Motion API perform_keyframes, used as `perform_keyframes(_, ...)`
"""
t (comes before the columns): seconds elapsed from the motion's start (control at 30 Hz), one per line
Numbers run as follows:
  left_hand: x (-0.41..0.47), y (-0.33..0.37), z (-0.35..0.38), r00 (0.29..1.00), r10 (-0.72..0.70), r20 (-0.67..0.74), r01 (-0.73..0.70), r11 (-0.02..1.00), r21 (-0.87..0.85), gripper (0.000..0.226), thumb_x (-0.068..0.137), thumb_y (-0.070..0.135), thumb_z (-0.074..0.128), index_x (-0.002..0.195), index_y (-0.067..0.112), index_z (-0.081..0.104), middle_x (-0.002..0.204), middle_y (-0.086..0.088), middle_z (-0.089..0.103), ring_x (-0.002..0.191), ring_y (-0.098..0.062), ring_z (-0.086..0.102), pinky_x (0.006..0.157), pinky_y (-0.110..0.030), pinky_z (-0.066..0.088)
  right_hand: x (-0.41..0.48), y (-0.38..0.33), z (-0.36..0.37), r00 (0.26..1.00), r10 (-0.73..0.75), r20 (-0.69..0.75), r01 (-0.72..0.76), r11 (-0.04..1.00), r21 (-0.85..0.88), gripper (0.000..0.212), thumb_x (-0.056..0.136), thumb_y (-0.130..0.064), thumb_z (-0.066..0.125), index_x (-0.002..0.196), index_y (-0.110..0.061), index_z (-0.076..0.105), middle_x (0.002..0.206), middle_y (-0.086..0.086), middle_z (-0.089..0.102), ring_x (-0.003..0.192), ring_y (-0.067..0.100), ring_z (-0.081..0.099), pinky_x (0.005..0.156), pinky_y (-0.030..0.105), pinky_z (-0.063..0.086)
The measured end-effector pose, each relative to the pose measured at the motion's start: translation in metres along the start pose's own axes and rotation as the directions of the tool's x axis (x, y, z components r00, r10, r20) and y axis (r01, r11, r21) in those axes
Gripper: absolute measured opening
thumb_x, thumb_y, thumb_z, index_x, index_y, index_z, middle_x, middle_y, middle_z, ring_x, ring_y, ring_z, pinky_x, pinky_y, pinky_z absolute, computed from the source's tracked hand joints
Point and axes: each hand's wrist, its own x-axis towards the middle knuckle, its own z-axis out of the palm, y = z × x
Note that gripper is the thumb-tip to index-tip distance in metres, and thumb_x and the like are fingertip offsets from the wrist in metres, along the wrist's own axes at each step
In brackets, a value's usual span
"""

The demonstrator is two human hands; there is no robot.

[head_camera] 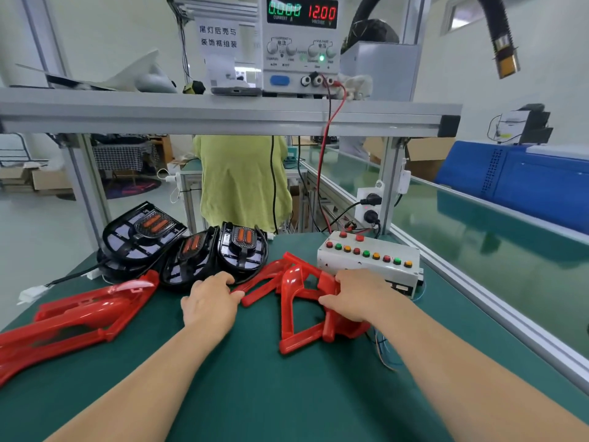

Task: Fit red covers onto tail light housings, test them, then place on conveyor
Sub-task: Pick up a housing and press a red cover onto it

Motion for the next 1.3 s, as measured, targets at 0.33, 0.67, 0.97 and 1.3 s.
perform_keyframes(0.33, 0.008, -0.024, -0.017, 0.995, 0.048, 0.087, -0.027, 0.975, -0.218, 0.026, 0.089, 0.011, 0.070, 0.112, 0.022, 0.070, 0.094, 0.007, 0.064, 0.092, -0.014, 0.061, 0.081, -0.027, 0.046, -0.012, -0.045, 0.006, 0.991, -0.133, 0.010, 0.132, 0.991, 0.030, 0.049, 0.084, -0.065, 0.057, 0.068, -0.020, 0.048, 0.073, -0.001, 0.053, 0.063, 0.013, 0.049, 0.050, 0.027, 0.032)
perform_keyframes(0.67, 0.008, -0.026, -0.036, 0.984, 0.171, -0.055, -0.174, 0.983, -0.064, 0.022, 0.094, 0.034, 0.063, 0.110, 0.021, 0.071, 0.113, 0.003, 0.062, 0.103, -0.017, 0.059, 0.087, -0.036, 0.048, -0.029, -0.059, 0.014, 0.990, -0.097, -0.107, 0.102, 0.993, 0.052, 0.049, 0.085, -0.070, 0.052, 0.069, -0.024, 0.043, 0.075, -0.005, 0.050, 0.072, 0.019, 0.051, 0.049, 0.029, 0.029)
perform_keyframes(0.97, 0.024, -0.032, -0.042, 0.978, 0.048, -0.203, -0.051, 0.999, -0.009, 0.038, 0.095, 0.029, 0.061, 0.130, 0.013, 0.061, 0.125, -0.010, 0.059, 0.118, -0.029, 0.052, 0.092, -0.049, 0.050, -0.034, -0.061, 0.020, 0.922, -0.021, -0.387, 0.116, 0.967, 0.226, 0.029, 0.095, -0.047, 0.050, 0.104, -0.023, 0.062, 0.099, -0.005, 0.049, 0.101, 0.018, 0.053, 0.079, 0.032, 0.044)
perform_keyframes(1.3, 0.045, -0.024, -0.033, 0.982, 0.123, -0.144, -0.069, 0.941, 0.332, 0.044, 0.088, 0.053, 0.064, 0.116, 0.019, 0.067, 0.117, -0.004, 0.052, 0.112, -0.025, 0.049, 0.088, -0.040, 0.044, -0.037, -0.070, 0.039, 0.801, -0.161, -0.577, 0.412, 0.847, 0.336, 0.025, 0.094, -0.029, 0.057, 0.114, -0.019, 0.067, 0.124, -0.008, 0.054, 0.118, 0.011, 0.045, 0.093, 0.013, 0.026)
